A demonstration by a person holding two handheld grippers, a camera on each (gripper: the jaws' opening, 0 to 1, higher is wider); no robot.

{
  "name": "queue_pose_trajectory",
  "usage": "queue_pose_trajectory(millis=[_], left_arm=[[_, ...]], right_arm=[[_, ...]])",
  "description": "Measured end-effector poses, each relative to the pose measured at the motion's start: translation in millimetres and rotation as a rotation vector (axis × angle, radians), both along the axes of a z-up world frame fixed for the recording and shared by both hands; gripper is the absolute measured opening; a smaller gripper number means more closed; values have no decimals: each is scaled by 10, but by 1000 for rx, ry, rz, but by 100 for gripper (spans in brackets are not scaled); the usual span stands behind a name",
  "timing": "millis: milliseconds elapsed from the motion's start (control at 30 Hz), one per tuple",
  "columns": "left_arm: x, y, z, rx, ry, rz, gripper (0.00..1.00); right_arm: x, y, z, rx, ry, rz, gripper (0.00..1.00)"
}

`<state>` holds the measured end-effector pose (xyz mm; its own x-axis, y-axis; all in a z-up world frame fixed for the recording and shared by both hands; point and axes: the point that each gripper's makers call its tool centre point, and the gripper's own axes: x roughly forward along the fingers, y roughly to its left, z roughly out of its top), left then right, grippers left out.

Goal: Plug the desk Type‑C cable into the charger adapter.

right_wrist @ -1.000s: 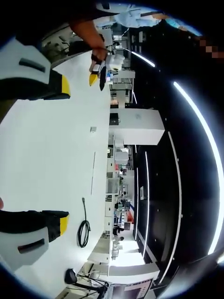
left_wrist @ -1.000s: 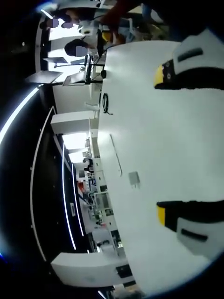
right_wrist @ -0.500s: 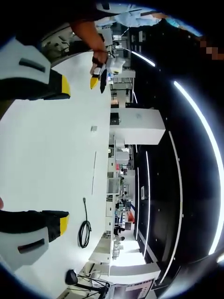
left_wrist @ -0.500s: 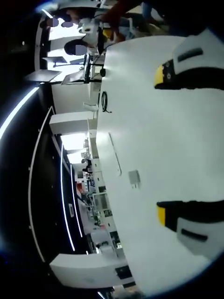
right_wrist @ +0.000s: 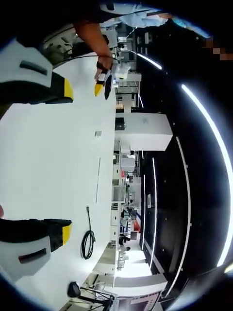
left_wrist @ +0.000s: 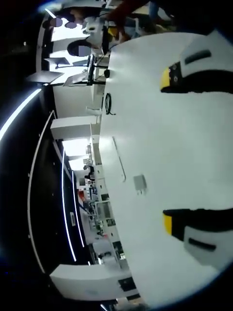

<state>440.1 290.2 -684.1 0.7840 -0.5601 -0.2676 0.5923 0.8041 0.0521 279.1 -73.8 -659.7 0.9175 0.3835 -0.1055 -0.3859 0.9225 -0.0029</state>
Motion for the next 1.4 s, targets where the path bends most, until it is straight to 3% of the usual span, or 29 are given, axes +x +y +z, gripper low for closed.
queue_pose_trajectory(millis=[1200, 1400], left_arm=[[537, -47, -218, 39, 44, -17, 100], [557, -45, -226, 41, 45, -18, 100]], right_arm=[[117, -41, -162, 5, 36, -15, 100], [121, -38, -175, 5, 38, -15, 100]])
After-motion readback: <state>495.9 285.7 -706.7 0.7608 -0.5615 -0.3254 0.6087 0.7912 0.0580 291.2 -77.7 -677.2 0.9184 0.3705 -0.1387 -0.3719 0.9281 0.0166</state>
